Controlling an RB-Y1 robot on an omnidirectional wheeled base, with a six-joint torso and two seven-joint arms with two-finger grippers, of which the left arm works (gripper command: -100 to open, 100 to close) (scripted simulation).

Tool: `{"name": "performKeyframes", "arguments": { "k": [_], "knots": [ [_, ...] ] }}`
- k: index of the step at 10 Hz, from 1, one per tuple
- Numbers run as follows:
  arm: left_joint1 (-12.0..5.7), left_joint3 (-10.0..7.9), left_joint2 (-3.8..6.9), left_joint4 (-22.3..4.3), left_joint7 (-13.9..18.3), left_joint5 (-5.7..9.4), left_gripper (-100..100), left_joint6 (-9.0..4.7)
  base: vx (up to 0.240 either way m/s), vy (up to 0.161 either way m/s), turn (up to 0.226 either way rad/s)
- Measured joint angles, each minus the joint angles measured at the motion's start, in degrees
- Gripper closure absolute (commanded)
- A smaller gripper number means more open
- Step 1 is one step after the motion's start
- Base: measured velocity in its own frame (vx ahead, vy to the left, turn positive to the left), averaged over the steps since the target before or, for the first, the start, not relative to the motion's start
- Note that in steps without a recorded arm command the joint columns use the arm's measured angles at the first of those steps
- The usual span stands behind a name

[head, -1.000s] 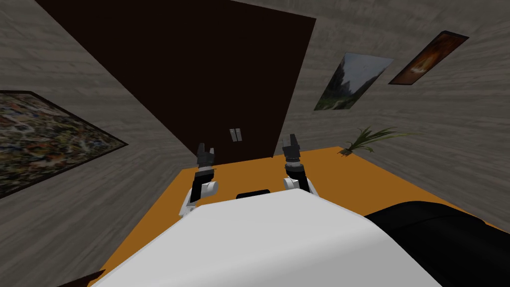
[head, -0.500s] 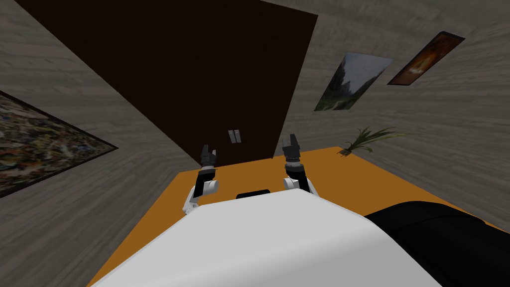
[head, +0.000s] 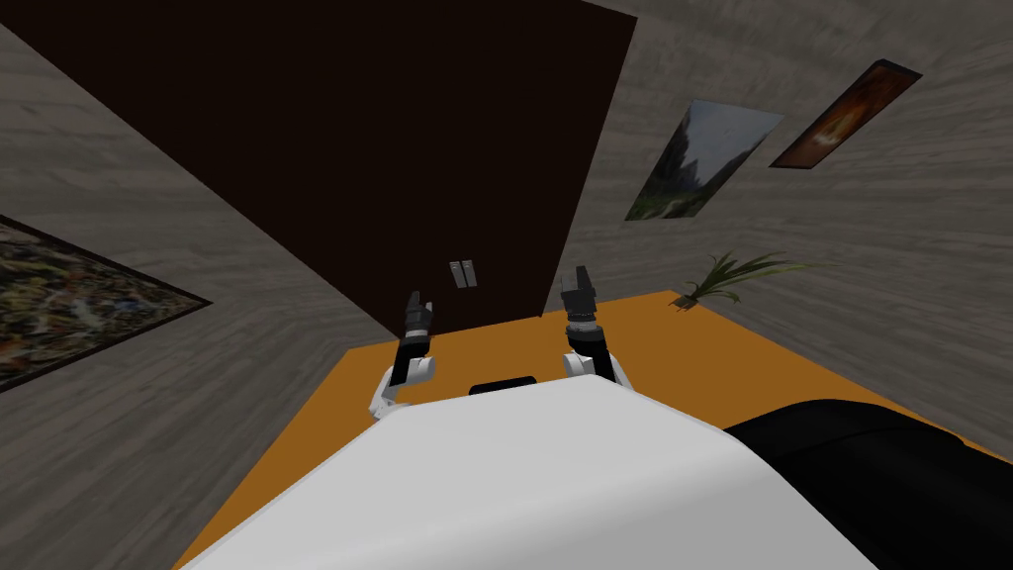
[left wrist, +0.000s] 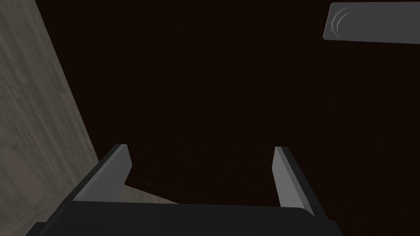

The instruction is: Pull the door open

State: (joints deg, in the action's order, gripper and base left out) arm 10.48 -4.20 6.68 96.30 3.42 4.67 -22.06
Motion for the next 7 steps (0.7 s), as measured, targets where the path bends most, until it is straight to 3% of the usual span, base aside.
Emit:
{"name": "performKeyframes", "arguments": {
  "k": [7],
  "knots": [
    [-4.76, -1.3, 1.34, -9.6, 0.62, 0.04, -100, 1.26, 0.091, 0.0, -0.032]
  ]
}}
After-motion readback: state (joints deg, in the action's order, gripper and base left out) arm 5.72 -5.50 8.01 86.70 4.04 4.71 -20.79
